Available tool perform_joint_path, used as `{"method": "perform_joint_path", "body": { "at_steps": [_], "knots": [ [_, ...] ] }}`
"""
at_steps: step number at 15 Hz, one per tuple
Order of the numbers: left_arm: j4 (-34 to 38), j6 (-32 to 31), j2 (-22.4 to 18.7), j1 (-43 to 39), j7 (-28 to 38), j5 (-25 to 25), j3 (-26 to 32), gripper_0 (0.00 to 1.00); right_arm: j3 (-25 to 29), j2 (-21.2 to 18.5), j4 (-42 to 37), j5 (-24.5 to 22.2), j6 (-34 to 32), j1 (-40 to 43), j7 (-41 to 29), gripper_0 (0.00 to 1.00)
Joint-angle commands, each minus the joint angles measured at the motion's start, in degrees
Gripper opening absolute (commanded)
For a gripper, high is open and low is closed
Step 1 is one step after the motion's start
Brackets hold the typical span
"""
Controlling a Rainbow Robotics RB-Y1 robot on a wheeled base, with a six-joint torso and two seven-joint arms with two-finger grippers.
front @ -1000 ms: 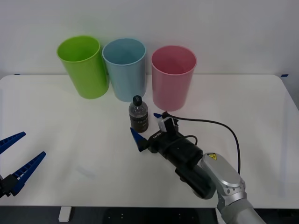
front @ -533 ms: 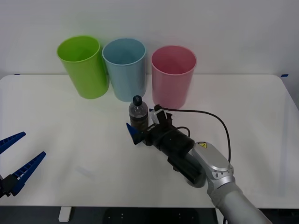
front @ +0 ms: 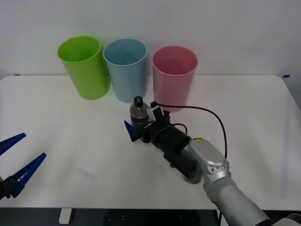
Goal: Grasp the object on the table and drop it into the matching bin: aluminum can to the light blue bin, PET bottle to the pink bin.
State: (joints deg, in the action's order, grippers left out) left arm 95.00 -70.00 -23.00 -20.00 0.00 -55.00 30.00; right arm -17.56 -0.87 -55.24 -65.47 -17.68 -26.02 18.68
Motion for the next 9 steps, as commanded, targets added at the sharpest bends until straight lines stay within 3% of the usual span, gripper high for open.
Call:
{"method": "perform_joint_path", "body": {
  "at_steps": [1, 2, 9],
  "knots": [
    [0.0, 0.0, 0.0, 0.0, 0.0, 0.0, 0.0, 1.0, -0.02, 0.0, -0.04, 0.43, 0.1, 0.0, 0.21, 0.08],
    [0.0, 0.0, 0.0, 0.0, 0.0, 0.0, 0.0, 1.0, -0.02, -0.09, -0.04, 0.34, 0.27, 0.0, 0.3, 0.0],
    [0.0, 0.0, 0.0, 0.0, 0.0, 0.0, 0.0, 1.0, -0.02, -0.09, -0.22, 0.87, 0.36, 0.09, 0.3, 0.0]
  ]
}}
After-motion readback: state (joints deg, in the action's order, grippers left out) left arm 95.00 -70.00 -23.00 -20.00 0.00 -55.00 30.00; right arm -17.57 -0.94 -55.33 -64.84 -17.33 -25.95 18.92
